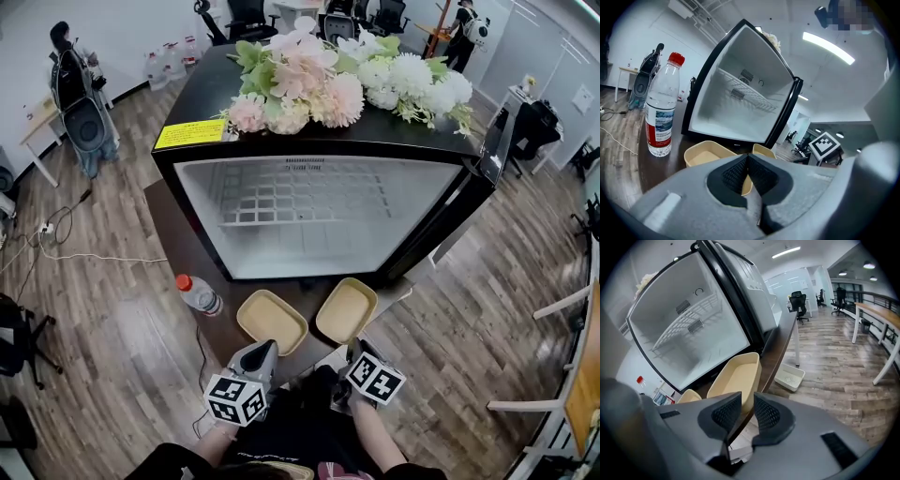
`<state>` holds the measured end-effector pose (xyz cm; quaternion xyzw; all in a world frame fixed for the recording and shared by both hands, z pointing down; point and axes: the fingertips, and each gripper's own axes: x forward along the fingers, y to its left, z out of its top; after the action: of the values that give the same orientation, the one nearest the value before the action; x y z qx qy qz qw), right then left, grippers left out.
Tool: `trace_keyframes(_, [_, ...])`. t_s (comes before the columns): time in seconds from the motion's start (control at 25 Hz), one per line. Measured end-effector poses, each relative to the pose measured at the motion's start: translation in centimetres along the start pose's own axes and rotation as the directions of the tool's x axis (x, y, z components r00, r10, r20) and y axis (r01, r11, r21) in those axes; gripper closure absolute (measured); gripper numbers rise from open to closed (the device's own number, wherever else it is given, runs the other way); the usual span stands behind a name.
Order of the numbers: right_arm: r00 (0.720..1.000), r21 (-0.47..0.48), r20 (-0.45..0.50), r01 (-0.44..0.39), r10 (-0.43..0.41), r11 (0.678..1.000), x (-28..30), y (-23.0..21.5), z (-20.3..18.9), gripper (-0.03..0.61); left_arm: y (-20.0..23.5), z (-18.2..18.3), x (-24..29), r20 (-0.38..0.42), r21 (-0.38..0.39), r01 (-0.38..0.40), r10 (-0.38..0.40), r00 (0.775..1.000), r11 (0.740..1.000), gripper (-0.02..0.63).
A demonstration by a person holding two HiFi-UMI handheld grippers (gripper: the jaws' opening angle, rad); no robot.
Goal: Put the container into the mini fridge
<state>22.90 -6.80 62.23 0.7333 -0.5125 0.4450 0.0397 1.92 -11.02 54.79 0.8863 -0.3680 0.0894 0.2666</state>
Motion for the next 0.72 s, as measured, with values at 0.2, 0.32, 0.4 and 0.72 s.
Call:
trace_keyframes(0.2, [0.999,-0.002,-0.045,0.014,-0.014,1.0,1.5,-0.1,0.3,0.485,1.0,0.2,0.2,0.013,-0.024,-0.046,0.047,0.999,0.999,0.606])
trace_keyframes(0.32, [0.998,0.026,-0.049,0.037,-0.035,0.999,2.1,-0.2,0.6,0.471,0.9,0.7,0.5,0.036,-0.023,-0.041,0.041,0.998,0.999,0.606])
trace_keyframes(0.4, [0.997,0.037,-0.056,0.047,-0.045,0.998,2.4,-0.1,0.6,0.472,0.8,0.9,0.6,0.044,-0.013,-0.041,0.041,0.998,0.999,0.606])
trace_keyframes(0.72, [0.989,0.029,-0.114,0.101,-0.097,0.994,3.5,0.2,-0.1,0.523,1.8,1.7,0.1,0.072,-0.024,-0.084,0.085,0.994,0.996,0.606])
